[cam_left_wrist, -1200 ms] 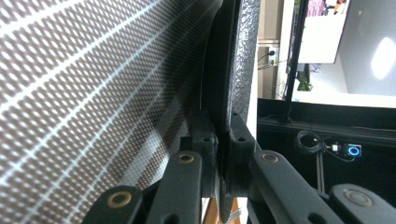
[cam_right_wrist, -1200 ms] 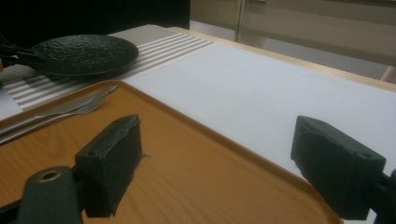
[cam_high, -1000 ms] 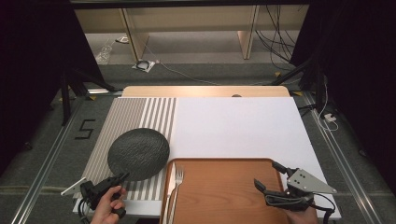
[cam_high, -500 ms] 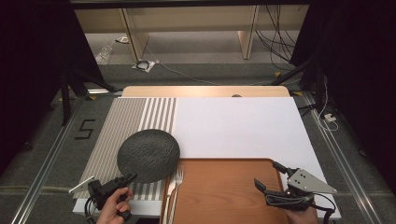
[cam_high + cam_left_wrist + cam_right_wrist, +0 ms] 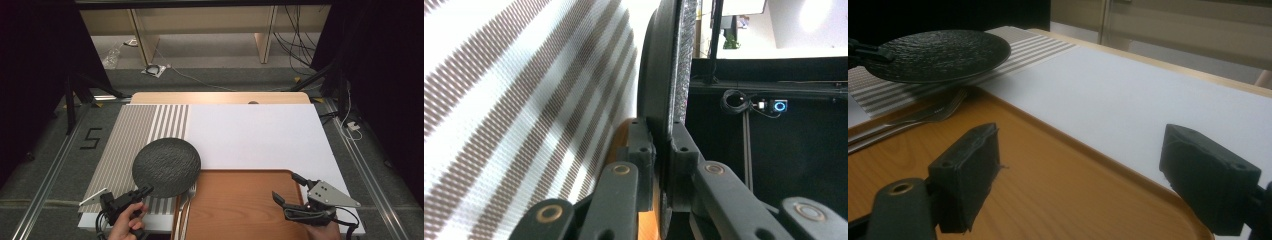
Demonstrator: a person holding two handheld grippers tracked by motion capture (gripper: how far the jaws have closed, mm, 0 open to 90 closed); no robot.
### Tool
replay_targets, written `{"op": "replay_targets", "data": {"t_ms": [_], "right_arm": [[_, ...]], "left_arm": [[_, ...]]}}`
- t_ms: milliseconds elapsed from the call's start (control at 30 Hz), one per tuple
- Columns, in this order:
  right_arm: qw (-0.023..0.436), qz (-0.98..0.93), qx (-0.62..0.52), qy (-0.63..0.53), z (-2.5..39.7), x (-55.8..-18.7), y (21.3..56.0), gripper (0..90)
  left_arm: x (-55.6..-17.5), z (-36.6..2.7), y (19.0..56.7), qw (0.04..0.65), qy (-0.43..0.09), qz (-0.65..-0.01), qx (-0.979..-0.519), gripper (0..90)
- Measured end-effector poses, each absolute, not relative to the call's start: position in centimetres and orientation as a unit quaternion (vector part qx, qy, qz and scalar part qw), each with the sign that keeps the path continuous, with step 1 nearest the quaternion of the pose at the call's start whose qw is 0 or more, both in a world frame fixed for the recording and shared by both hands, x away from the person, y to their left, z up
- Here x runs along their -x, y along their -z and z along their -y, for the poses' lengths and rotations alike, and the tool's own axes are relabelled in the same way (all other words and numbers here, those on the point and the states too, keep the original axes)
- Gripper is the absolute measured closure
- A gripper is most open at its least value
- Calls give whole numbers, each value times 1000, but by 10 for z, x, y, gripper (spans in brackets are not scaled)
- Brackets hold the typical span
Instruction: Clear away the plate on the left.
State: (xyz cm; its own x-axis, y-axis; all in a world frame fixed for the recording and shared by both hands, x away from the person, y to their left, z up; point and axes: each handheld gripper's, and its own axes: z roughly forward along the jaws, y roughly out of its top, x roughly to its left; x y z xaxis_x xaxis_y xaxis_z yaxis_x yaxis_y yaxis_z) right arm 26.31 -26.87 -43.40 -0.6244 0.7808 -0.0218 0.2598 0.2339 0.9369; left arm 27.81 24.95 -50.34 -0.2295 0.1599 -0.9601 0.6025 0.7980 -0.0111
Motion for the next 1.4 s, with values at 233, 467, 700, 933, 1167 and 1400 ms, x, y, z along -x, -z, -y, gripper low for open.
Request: {"op": "replay_targets", "data": {"t_ms": [233,467,700,933,1167,1400], "right_arm": [[256,-743,-350,-510,269,-263,434,172],[256,-742,-351,-510,269,-263,434,172],[256,-742,-351,-510,269,-263,434,172],[257,-742,-351,-510,269,-263,434,172],[256,-742,-351,-511,270,-263,434,172],[257,-742,-352,-510,270,-263,434,172]], "left_arm": [[-277,-242,501,568,202,-752,-264,841],[-277,-237,500,566,203,-749,-278,841],[-275,-225,499,559,216,-745,-293,842],[-272,-211,498,552,231,-737,-314,841],[-270,-198,499,544,244,-732,-329,841],[-266,-185,500,538,257,-725,-345,841]]}}
